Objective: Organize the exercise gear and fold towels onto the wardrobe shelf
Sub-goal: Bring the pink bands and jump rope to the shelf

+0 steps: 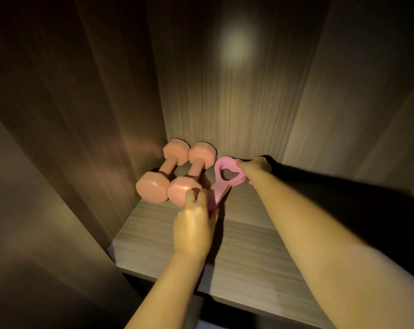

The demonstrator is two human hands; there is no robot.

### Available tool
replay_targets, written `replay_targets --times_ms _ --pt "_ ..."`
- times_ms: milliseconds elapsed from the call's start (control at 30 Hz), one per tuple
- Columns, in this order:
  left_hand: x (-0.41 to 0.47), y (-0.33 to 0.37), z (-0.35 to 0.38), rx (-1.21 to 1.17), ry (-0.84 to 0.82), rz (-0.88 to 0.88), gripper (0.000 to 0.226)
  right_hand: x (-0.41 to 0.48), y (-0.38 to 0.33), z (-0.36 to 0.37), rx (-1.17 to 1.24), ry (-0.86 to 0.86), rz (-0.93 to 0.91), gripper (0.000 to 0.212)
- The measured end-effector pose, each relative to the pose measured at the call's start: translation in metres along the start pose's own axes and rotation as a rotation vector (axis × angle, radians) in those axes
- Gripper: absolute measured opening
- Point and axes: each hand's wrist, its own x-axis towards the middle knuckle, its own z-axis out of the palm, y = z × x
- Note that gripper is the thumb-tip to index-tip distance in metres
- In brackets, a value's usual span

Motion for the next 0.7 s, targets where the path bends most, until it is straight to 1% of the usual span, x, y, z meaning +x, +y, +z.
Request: replay_targets --times_ms 67,133,200,333,400,533,600,700 --pt "0.001 -0.001 0.001 0.012 0.008 0.023 0.042 0.0 0.001 -0.002 0.121 -0.035 0.081 0.039" --pt "0.003 -0.002 0.001 0.023 0.008 0.042 0.036 -0.001 -0.001 -0.002 0.233 -0.068 0.151 0.029" --pt "0.002 -0.003 0.002 0.027 0.012 0.057 0.033 -0.001 0.0 0.001 0.281 -0.045 0.172 0.024" --pt "0.002 -0.003 0.003 0.025 0.065 0.102 0.034 0.004 0.003 0.011 0.287 0.016 0.139 0.031" --pt "0.003 -0.005 0.005 0.04 0.091 0.111 0.034 0.007 0.006 0.013 0.31 0.012 0.125 0.028" --pt "0.007 -0.012 0.007 0.162 0.133 0.116 0.028 0.005 0.007 0.009 0.302 -0.02 0.096 0.017" --pt "0.008 -0.015 0.008 0.206 0.148 0.126 0.027 0.004 0.007 0.007 0.293 -0.024 0.084 0.018" --pt "0.004 -0.015 0.009 0.224 0.142 0.151 0.034 0.002 0.006 0.007 0.259 -0.027 0.066 0.021"
